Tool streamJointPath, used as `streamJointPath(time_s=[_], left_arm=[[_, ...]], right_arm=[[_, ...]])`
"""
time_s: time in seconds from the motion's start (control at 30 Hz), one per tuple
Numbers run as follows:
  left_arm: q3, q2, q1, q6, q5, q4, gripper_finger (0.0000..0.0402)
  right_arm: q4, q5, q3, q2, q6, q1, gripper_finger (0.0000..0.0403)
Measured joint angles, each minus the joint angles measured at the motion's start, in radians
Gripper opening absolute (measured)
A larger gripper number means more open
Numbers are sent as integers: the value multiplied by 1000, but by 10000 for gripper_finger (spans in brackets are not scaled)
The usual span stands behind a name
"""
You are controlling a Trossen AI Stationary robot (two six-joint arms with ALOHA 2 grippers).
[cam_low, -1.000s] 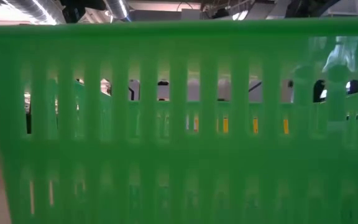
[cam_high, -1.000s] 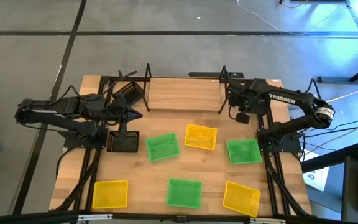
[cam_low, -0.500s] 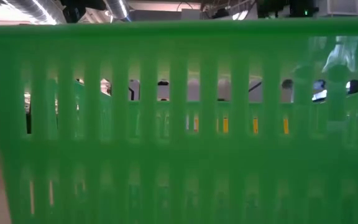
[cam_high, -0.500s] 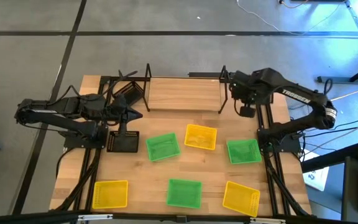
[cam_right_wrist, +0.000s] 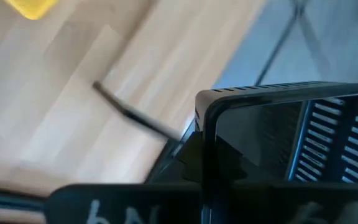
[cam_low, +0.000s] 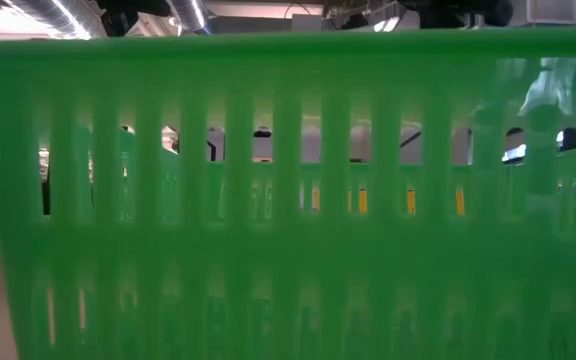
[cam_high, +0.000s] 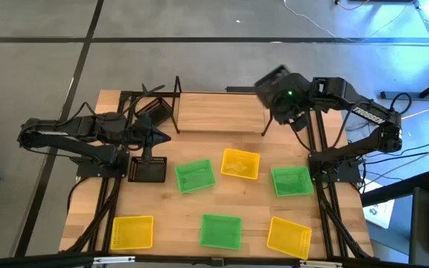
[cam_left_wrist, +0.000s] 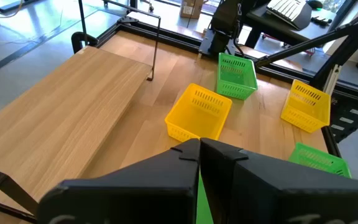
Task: Stack baskets on shelf by color
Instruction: Put the top right black bin on the shelf
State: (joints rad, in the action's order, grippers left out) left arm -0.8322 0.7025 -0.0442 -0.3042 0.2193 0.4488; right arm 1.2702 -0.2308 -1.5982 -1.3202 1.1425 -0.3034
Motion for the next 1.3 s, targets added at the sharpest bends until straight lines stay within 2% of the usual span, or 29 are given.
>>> streamJointPath(time_s=[0.07, 0.23, 0.43, 0.67, 0.87, 1.3], left_arm=[[0, 0, 0, 0, 0, 0, 4], [0, 0, 0, 0, 0, 0, 4], [0, 0, 0, 0, 0, 0, 4], [0, 0, 0, 0, 0, 0, 4], [0, 0, 0, 0, 0, 0, 4], [0, 0, 0, 0, 0, 0, 4]], right_arm=[[-52, 54, 0, -22, 98, 10, 0], [-129, 144, 0, -109, 211, 24, 0], [-130, 153, 0, -240, 324, 32, 0], [-121, 154, 0, -372, 385, 6, 0], [-118, 206, 1, -459, 385, -43, 0], [-171, 180, 1, -610, 409, -93, 0]])
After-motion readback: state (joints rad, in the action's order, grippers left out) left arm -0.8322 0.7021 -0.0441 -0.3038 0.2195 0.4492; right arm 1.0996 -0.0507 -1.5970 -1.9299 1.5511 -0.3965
